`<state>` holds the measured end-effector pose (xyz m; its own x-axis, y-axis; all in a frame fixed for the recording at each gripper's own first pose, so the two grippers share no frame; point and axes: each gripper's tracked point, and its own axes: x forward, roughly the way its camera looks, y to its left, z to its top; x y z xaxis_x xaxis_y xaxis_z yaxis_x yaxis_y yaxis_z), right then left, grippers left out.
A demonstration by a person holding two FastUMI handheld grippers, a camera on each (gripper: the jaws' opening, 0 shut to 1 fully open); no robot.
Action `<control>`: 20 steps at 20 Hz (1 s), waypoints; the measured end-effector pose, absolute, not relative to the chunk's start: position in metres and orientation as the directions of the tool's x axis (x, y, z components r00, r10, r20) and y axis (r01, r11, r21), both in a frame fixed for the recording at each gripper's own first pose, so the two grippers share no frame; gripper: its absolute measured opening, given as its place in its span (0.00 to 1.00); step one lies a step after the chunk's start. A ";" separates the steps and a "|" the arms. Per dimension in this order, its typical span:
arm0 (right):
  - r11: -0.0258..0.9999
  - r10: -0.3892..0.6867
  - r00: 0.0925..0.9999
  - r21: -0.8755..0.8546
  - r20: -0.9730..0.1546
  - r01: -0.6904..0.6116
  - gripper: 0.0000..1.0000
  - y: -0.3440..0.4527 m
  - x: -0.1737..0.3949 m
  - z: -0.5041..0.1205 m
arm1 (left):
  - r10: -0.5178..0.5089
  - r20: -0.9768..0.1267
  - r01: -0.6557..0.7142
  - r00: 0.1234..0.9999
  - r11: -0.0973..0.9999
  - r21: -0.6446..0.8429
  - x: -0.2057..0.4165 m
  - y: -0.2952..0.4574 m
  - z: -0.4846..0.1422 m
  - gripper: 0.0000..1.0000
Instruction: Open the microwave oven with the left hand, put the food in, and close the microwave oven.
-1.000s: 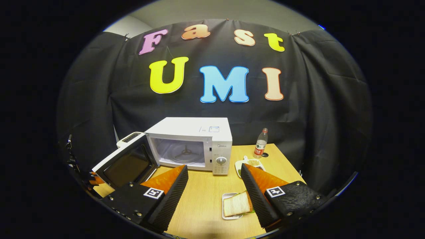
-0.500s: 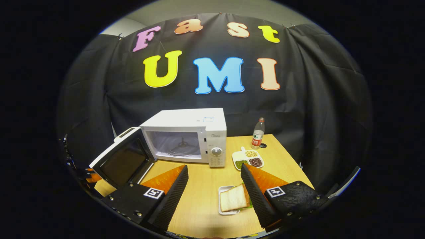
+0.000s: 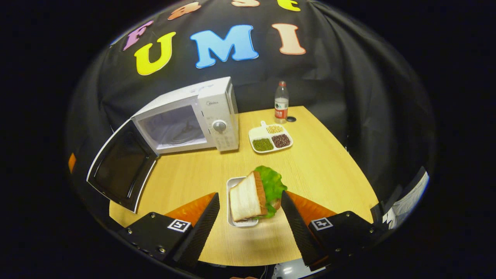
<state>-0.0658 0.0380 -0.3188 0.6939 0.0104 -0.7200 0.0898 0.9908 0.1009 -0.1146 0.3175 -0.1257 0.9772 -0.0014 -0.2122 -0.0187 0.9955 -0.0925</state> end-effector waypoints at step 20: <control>0.892 0.274 0.585 0.429 -0.763 0.143 0.28 0.044 -0.042 -0.396 | -0.153 -0.142 0.141 0.978 0.986 -0.093 -0.042 0.163 -0.080 0.96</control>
